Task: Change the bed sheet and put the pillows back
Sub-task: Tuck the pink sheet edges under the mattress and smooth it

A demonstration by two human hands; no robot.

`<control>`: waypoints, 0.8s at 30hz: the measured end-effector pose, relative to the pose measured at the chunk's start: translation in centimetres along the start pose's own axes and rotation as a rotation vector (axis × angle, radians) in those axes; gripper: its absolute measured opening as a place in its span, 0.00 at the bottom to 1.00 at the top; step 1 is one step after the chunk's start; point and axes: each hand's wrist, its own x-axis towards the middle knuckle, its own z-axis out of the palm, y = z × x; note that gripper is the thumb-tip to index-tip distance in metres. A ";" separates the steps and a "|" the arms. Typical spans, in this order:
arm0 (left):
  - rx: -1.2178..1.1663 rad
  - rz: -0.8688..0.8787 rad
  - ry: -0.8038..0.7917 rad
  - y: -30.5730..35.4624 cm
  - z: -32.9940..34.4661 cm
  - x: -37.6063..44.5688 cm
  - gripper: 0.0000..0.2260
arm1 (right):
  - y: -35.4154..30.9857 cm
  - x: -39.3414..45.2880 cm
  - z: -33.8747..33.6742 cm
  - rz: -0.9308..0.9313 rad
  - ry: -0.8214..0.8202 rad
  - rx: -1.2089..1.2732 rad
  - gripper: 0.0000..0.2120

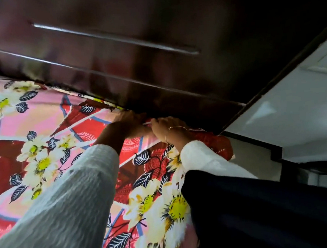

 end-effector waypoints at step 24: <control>0.318 0.689 0.567 15.8 1.9 -2.6 0.19 | 13.0 -5.4 9.0 0.235 0.565 1.206 0.19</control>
